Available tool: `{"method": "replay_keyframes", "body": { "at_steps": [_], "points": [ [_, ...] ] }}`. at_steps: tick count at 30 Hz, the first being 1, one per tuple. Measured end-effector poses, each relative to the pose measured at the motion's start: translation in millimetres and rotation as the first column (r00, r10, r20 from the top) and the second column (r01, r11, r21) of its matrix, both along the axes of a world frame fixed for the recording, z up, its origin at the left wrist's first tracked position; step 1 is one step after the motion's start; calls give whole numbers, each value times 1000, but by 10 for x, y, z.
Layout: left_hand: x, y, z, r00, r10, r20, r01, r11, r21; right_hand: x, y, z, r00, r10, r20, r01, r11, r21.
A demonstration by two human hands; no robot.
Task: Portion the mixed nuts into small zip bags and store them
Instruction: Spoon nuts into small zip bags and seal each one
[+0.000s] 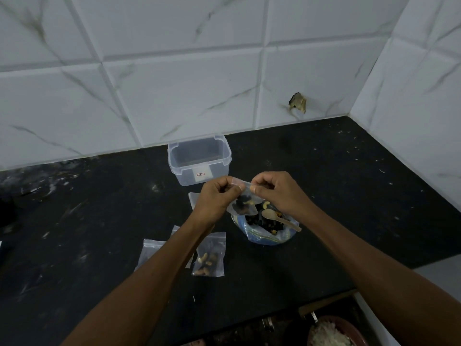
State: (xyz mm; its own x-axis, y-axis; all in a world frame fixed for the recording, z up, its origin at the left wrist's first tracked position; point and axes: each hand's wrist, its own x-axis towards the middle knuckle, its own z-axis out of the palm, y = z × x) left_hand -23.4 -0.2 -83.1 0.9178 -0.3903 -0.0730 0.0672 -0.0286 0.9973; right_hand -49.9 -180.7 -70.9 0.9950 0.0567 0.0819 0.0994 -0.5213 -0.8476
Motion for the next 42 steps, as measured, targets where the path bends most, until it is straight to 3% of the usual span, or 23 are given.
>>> {"method": "replay_keyframes", "body": {
  "at_steps": [4,7,12,15,21,29,35,42],
  "points": [
    [31,-12,-26,999,44,10,-45,995,89,-13,8,12,1000,8,-18,-7,998,55],
    [26,-15,-38,998,59,19,-61,992,111,-9,8,6,1000,4,-2,-4,1000,12],
    [4,-1,6,998,2,59,-5,998,58,13,22,10,999,41,32,-38,997,-72],
    [22,21,5,996,-42,82,35,995,90,6,34,21,999,48,21,-47,998,-47],
    [39,43,-45,997,42,57,-47,995,87,-23,6,9,1000,-2,-26,3,998,61],
    [61,81,-40,999,-35,27,34,999,25,-1,-17,-9,999,-23,-21,24,999,24],
    [77,116,-59,1000,-23,-5,23,998,59,5,29,0,999,5,-45,-2,998,65],
    [52,253,-47,999,-47,0,47,994,100,56,99,-35,999,32,-1,-32,998,-49]
  ]
}}
